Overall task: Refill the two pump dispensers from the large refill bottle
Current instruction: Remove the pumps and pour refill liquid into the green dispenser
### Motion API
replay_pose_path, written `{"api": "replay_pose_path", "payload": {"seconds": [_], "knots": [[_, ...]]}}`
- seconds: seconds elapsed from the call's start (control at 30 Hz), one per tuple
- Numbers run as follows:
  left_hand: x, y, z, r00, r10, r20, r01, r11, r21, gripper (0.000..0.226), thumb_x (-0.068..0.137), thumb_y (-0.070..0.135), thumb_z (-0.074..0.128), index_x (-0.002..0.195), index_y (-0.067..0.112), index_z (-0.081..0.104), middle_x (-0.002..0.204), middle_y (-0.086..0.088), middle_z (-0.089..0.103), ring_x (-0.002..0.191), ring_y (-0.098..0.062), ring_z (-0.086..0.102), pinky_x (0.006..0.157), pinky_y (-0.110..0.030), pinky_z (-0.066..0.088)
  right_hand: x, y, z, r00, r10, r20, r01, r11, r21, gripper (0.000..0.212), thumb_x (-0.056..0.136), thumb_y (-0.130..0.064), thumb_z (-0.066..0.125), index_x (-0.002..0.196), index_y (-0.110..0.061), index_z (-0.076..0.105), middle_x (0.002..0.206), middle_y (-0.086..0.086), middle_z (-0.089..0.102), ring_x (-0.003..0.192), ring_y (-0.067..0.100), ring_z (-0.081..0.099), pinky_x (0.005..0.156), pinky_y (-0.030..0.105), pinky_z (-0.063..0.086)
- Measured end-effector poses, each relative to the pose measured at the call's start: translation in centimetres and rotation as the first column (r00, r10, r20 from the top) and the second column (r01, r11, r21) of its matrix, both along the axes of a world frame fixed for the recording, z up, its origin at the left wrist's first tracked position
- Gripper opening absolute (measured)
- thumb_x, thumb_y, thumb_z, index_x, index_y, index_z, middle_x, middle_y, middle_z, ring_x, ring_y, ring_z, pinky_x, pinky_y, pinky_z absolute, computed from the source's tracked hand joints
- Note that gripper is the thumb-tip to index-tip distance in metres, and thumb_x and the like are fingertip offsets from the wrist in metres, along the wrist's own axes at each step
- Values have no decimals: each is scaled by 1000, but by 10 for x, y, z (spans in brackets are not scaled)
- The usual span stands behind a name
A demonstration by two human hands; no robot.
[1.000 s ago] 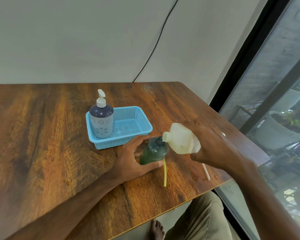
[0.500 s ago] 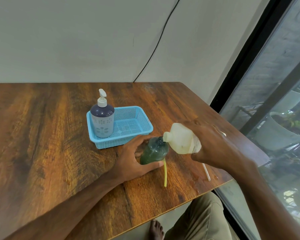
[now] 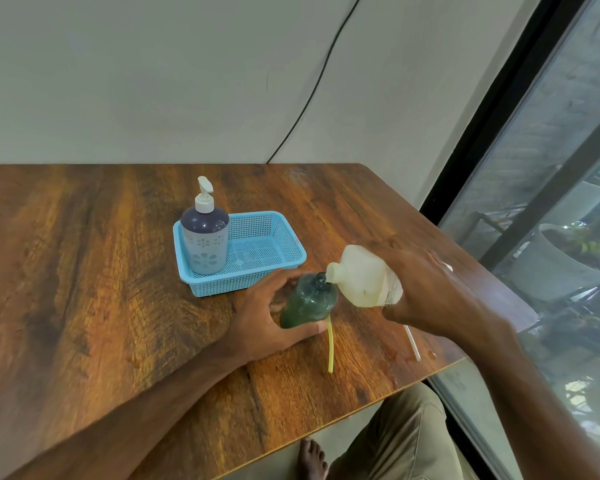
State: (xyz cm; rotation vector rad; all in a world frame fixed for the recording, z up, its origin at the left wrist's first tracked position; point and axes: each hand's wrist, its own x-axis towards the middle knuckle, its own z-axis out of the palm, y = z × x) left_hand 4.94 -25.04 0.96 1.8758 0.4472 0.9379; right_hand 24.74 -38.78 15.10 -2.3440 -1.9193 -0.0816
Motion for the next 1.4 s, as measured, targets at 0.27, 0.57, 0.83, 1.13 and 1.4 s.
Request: {"api": "replay_pose_path", "payload": {"seconds": [0.27,0.57,0.83,1.13,1.4], "knots": [[0,0,1,1000,2,-11,-2,1000,-5,75,71,35,98,137,32,61,132,19,63,128,-10,62,90,-34,65,1,0,-1,1000,8,6,-8,1000,17,101,70,-26,91,154,-34,37,147,-3,53,139,22,46,114,47,39],[1,0,-1,1000,10,-6,-10,1000,2,76,70,35,98,137,30,61,132,17,63,128,-12,62,88,-36,66,2,2,-1,1000,15,16,-15,1000,5,100,70,-27,89,154,-36,35,143,-4,55,136,22,48,113,49,41],[1,-1,0,1000,1,19,-1,1000,-1,75,70,34,98,135,33,61,131,22,63,127,-10,62,86,-33,66,3,3,-2,999,25,29,-26,999,21,102,69,-26,90,154,-35,36,144,-3,54,136,22,48,113,46,39],[1,1,-2,1000,4,5,-4,1000,-2,76,70,35,98,136,36,60,132,19,63,127,-10,62,87,-36,66,2,3,0,999,17,27,-17,1000,12,102,70,-26,90,155,-36,34,146,-4,53,137,20,46,112,42,38],[1,0,0,1000,7,-2,-7,1000,5,76,70,35,98,136,36,60,131,21,62,127,-8,61,88,-32,65,1,2,1,1000,10,17,-10,1000,5,99,72,-24,90,155,-33,36,146,-3,54,137,20,46,114,42,37]]}}
